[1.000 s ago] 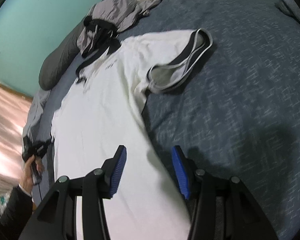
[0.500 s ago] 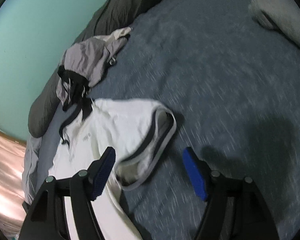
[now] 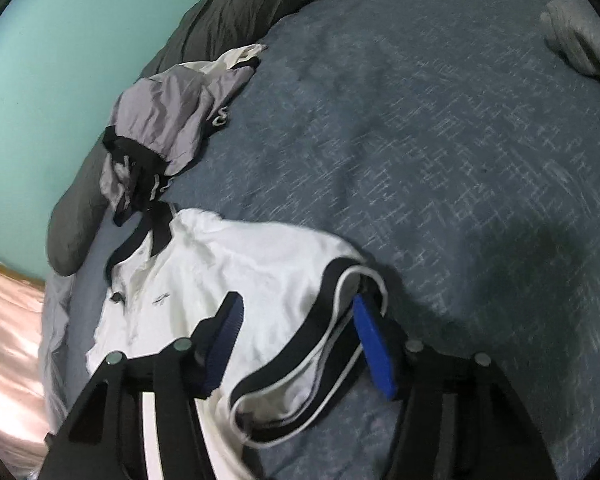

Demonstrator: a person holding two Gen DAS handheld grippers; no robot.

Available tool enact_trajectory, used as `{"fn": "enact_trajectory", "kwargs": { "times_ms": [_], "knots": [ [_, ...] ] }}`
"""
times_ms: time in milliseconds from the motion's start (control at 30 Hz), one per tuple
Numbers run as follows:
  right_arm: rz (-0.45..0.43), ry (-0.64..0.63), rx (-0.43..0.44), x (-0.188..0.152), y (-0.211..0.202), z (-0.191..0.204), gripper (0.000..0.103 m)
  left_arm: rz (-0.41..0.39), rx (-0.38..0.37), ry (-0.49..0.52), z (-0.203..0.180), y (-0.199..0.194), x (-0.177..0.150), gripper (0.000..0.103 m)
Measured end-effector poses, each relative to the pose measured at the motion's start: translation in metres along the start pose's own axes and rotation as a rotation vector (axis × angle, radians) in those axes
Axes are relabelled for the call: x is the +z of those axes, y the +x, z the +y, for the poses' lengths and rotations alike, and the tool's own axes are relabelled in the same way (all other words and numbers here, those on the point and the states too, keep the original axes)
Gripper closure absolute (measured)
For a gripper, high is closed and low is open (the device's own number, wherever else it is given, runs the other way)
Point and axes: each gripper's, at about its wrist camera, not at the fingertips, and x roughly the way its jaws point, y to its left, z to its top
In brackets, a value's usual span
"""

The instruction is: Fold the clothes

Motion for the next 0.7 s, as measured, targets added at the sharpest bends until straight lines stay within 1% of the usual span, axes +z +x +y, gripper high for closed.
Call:
{"fn": "enact_trajectory", "kwargs": {
  "times_ms": [33,67,100,133,200,233,267,367,467,600,700],
  "knots": [
    [-0.006,-0.002,0.001,0.002,0.002,0.000,0.052,-0.008,0.004,0.003,0.000,-0.001,-0.001,0.091],
    [-0.010,-0.007,-0.008,0.003,0.004,0.000,0.057,-0.011,0.004,0.001,0.000,0.000,-0.001,0.091],
    [-0.014,-0.012,-0.017,0.005,0.006,0.000,0.065,-0.009,-0.002,-0.004,0.001,0.001,-0.001,0.091],
    [-0.013,-0.014,-0.027,0.007,0.008,0.000,0.069,-0.008,-0.007,-0.010,0.001,0.002,-0.002,0.091],
    [-0.010,-0.010,-0.037,0.011,0.012,-0.005,0.084,-0.013,-0.006,-0.002,-0.002,0.003,-0.002,0.091],
    [-0.020,-0.010,-0.038,0.011,0.011,-0.006,0.089,-0.017,-0.004,0.005,-0.003,0.002,-0.003,0.091],
    [-0.030,-0.009,-0.039,0.012,0.010,-0.008,0.098,-0.020,-0.003,0.010,-0.004,0.002,-0.003,0.091],
    [-0.064,-0.015,-0.039,0.015,0.005,-0.010,0.101,-0.025,-0.002,0.010,-0.005,0.002,-0.003,0.091],
    [-0.112,-0.025,-0.037,0.019,-0.007,-0.012,0.102,-0.029,0.001,0.012,-0.006,0.001,-0.003,0.091],
    [-0.164,0.010,-0.037,0.031,-0.021,-0.026,0.102,-0.027,0.007,0.016,-0.007,0.002,-0.004,0.091],
    [-0.166,0.001,-0.044,0.041,-0.022,-0.028,0.102,-0.025,0.010,0.018,-0.007,0.003,-0.005,0.091]
  ]
}}
